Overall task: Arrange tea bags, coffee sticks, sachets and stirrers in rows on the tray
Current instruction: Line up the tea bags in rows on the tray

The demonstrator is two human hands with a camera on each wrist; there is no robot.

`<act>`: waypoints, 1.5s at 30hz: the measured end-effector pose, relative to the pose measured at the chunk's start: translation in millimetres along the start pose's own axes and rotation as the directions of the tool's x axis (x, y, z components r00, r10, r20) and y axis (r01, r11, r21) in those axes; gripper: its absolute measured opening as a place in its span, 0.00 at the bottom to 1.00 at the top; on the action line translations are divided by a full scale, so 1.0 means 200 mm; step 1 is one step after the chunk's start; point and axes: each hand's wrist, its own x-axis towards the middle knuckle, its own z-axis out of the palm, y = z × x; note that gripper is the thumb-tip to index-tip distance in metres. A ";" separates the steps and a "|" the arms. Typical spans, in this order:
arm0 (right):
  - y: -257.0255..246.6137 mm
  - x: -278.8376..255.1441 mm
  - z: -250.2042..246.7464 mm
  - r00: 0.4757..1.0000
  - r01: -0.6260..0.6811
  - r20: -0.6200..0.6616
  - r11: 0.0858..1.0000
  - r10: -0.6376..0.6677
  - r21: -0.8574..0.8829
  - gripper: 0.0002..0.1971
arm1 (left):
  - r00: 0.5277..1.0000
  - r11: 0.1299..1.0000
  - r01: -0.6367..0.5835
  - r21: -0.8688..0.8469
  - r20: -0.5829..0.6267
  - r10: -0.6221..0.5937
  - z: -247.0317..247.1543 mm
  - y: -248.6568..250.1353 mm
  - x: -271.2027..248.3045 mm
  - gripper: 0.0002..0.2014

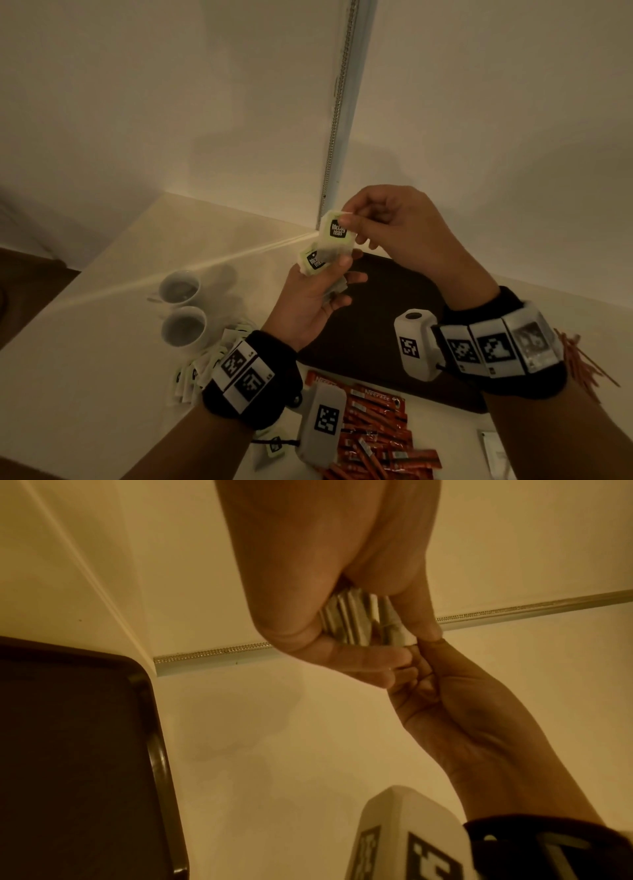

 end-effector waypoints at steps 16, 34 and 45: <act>0.16 0.04 -0.01 0.998 -0.059 0.029 0.998 0.059 0.032 0.04 | 0.972 0.997 0.068 0.043 -0.227 -0.056 -0.12 -0.07 0.03 0.21; 1.31 0.43 0.56 0.889 -0.447 -0.023 0.858 0.457 -0.253 0.05 | 0.909 0.999 0.027 -0.035 -0.415 -0.039 -0.56 0.05 0.10 0.32; 1.45 0.65 0.55 0.862 -0.501 -0.197 0.845 0.467 -0.189 0.05 | 0.895 0.982 0.173 0.072 -0.428 -0.126 -0.63 -0.03 0.13 0.38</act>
